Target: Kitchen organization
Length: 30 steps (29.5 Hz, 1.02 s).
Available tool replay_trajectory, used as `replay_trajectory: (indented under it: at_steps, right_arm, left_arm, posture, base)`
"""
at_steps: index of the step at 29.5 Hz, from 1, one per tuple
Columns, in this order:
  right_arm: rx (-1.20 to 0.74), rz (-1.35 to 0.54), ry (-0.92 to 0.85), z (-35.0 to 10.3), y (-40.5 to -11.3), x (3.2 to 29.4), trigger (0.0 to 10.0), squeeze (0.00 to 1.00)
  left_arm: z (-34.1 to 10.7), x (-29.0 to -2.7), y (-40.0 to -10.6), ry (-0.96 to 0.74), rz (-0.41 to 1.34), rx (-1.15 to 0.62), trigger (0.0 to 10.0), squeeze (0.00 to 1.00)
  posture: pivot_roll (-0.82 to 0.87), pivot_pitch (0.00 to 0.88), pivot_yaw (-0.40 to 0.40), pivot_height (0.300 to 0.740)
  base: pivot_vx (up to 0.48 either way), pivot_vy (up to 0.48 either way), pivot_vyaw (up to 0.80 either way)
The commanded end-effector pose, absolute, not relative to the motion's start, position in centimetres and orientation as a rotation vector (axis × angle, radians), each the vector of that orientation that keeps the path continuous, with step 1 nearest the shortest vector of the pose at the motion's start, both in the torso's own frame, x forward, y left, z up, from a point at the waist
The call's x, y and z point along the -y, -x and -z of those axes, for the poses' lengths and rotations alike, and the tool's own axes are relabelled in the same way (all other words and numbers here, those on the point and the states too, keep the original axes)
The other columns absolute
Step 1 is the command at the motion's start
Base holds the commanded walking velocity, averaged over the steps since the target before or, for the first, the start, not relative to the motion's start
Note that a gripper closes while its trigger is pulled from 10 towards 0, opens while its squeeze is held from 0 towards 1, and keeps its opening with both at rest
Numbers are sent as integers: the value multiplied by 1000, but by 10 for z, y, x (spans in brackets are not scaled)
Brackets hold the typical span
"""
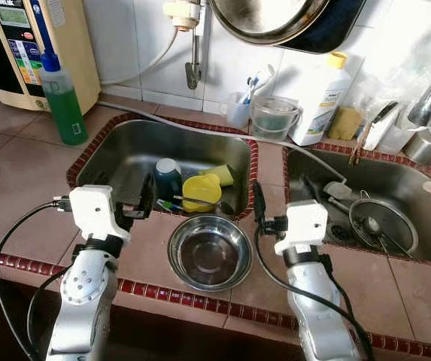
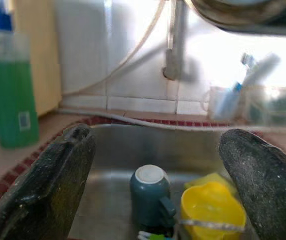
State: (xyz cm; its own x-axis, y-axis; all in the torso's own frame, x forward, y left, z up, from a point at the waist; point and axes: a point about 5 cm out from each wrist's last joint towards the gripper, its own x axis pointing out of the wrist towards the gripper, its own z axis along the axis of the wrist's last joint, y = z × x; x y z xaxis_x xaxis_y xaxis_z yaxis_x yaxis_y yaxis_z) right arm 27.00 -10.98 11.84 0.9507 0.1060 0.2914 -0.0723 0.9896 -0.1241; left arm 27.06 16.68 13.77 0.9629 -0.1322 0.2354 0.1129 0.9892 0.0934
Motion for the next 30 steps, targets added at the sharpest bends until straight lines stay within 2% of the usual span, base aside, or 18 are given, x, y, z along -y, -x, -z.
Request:
replay_trajectory:
  at_steps: [1,11,20,30]
  right_arm:
    - [285,-97,128,-112,-266,111,10000,0]
    - [276,-109,127,-111,-265,114,10000,0]
    - [235,-128,124,-104,-256,120,10000,0]
    - [213,-233,75,-108,-252,120,10000,0]
  left_arm:
    - [-130,-163,-267,-99,143,227,10000,0]
    - [-134,-162,-266,-89,150,235,10000,0]
    - [-135,-166,-255,-137,251,218,10000,0]
    - [-142,-162,-246,-161,339,217,10000,0]
  posture:
    - [-158,18,-61,740]
    - [-151,17,-68,740]
    - [-149,33,-73,740]
    - [-129,61,-93,740]
  base:
    - [0,0,0]
    - [0,0,0]
    - [0,0,0]
    - [0,0,0]
